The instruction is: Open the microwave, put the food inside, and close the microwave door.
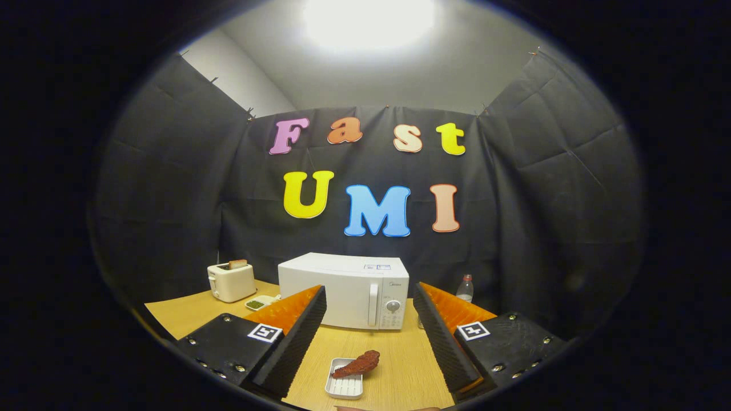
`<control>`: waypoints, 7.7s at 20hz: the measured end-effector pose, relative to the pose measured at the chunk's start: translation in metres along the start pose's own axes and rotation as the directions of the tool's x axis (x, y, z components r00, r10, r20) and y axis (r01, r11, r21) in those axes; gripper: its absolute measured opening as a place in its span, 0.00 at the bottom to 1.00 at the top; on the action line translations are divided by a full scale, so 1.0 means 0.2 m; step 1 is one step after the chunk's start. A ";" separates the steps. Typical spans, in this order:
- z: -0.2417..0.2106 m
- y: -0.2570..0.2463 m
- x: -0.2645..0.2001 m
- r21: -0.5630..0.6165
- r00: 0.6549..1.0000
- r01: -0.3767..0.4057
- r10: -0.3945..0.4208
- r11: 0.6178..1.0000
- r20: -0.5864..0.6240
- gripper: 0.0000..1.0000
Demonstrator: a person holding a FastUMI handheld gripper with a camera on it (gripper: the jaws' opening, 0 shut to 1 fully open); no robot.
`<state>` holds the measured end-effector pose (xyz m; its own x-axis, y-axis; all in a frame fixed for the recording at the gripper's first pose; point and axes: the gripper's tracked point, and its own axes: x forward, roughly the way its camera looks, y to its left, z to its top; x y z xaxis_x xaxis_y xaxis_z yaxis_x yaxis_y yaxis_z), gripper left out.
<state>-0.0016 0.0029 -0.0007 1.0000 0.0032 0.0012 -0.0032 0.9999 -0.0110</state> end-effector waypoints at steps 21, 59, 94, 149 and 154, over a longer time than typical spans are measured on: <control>-0.19 0.02 0.39 0.012 0.998 -0.030 0.031 0.999 -0.046 0.96; -1.09 -0.04 1.71 0.091 0.930 0.119 -0.079 0.989 -0.360 0.37; -0.96 0.75 0.65 0.070 0.959 -0.157 0.169 0.985 -0.227 0.11; -0.77 0.70 0.13 -0.029 0.908 -0.417 0.414 0.909 -0.071 0.70; -0.96 0.23 0.29 0.107 0.933 -0.302 0.317 0.947 -0.170 0.70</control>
<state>0.0572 0.0472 -0.1938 0.9323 0.3180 -0.1724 -0.3054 0.9474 0.0962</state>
